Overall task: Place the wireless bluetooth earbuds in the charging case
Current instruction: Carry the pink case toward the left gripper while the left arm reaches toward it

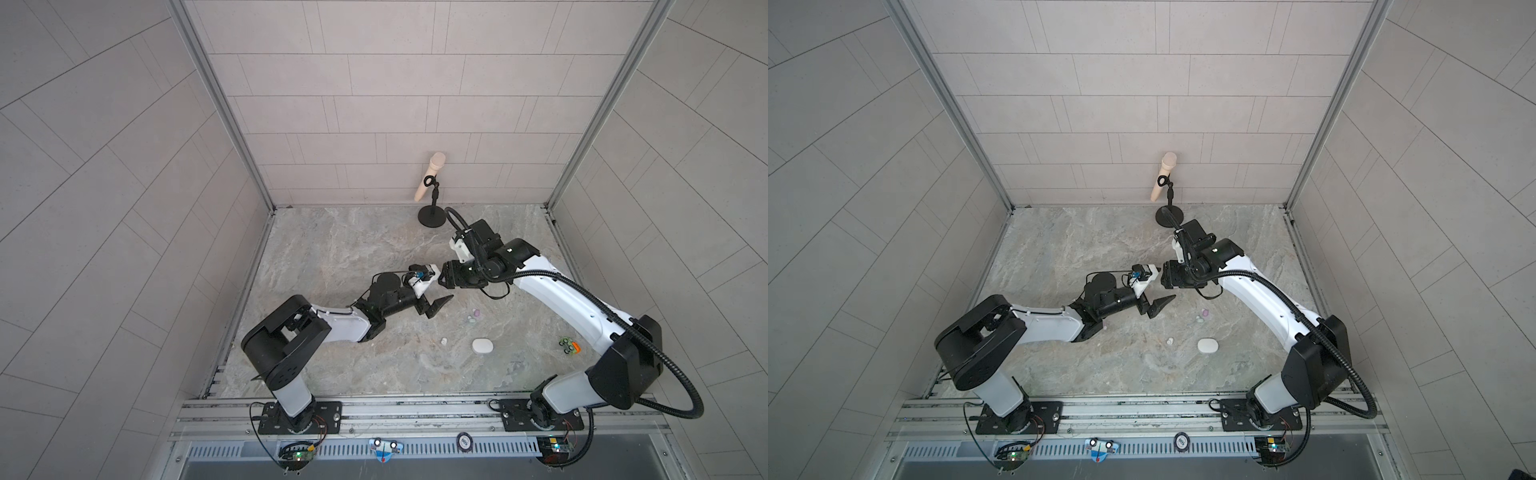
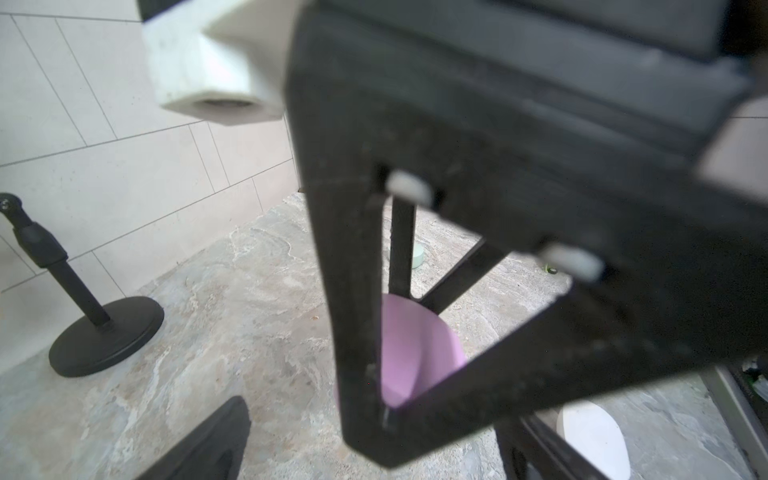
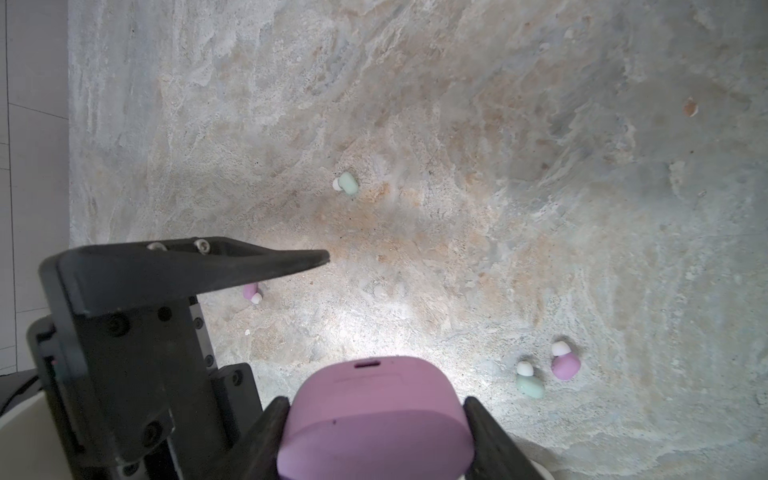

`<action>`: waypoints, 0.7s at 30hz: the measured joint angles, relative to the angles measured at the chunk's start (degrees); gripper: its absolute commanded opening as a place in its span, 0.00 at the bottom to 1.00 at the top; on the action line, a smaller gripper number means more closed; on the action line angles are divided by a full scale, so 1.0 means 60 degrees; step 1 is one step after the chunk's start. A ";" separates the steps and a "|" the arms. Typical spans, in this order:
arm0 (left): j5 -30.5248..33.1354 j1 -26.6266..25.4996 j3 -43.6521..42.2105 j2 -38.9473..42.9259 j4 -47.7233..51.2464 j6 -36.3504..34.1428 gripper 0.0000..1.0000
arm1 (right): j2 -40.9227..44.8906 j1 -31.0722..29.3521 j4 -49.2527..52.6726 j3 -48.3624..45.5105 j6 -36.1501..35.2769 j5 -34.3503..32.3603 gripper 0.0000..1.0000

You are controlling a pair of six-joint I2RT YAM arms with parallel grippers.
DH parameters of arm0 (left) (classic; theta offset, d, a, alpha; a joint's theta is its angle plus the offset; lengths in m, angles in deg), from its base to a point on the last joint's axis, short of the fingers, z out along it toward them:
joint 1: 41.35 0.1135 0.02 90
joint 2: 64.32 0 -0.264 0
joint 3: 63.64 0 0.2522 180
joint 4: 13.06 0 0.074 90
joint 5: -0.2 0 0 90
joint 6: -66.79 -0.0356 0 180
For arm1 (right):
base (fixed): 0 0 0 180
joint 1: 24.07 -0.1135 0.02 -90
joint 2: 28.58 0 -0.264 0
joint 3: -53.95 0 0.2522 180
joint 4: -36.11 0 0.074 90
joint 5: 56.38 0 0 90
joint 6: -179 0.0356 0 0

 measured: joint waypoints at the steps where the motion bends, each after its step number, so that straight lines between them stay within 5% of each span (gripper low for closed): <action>1: -0.0033 -0.0004 0.0040 0.0000 0.0040 -0.0044 0.90 | 0.0018 -0.0051 -0.0004 0.0000 0.0044 0.0000 0.48; 11: -0.0025 -0.0142 0.0138 0.0022 0.0452 -0.0393 0.74 | 0.0055 -0.0262 -0.0004 0.0022 0.0259 -0.0055 0.47; 21: 0.0146 -0.0208 0.0138 0.0055 0.0328 -0.0637 0.69 | 0.0157 -0.0266 -0.0015 0.0022 0.0375 -0.0022 0.46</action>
